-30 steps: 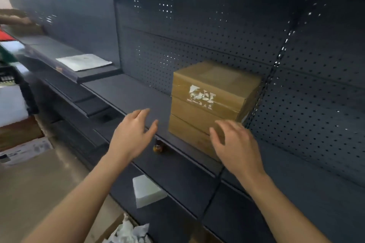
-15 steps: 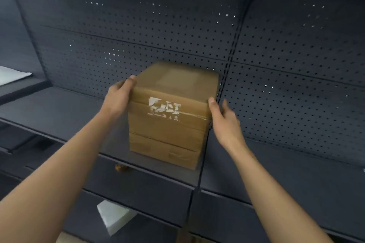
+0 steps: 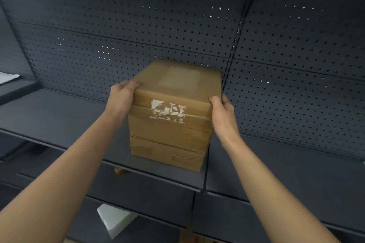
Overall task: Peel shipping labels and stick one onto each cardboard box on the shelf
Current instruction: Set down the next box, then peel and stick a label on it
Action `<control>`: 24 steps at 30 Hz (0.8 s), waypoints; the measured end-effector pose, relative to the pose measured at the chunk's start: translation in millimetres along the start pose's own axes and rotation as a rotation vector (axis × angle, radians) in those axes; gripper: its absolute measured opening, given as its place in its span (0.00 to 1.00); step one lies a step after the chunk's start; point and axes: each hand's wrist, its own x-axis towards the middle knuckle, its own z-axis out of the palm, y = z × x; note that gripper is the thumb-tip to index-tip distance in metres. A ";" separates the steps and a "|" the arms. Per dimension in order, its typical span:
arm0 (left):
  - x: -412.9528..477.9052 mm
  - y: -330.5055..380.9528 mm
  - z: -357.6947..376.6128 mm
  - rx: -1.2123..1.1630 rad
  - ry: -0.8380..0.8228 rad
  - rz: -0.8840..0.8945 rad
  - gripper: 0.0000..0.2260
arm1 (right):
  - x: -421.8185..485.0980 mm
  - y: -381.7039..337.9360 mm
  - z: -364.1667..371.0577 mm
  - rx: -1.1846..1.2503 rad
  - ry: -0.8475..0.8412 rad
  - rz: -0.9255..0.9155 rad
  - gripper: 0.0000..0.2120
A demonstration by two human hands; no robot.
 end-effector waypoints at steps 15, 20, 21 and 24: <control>-51.6 5.4 50.5 -0.024 -0.104 0.092 0.13 | -27.5 7.2 -75.0 0.084 0.136 -0.055 0.09; -74.4 14.4 88.2 0.004 -0.137 0.088 0.25 | -36.6 19.5 -122.2 0.116 0.187 -0.084 0.12; -80.0 17.6 97.2 0.006 -0.141 0.082 0.29 | -37.9 21.5 -132.6 0.126 0.196 -0.083 0.13; -101.3 27.5 133.4 0.001 -0.144 0.100 0.25 | -39.5 31.1 -171.3 0.145 0.218 -0.088 0.13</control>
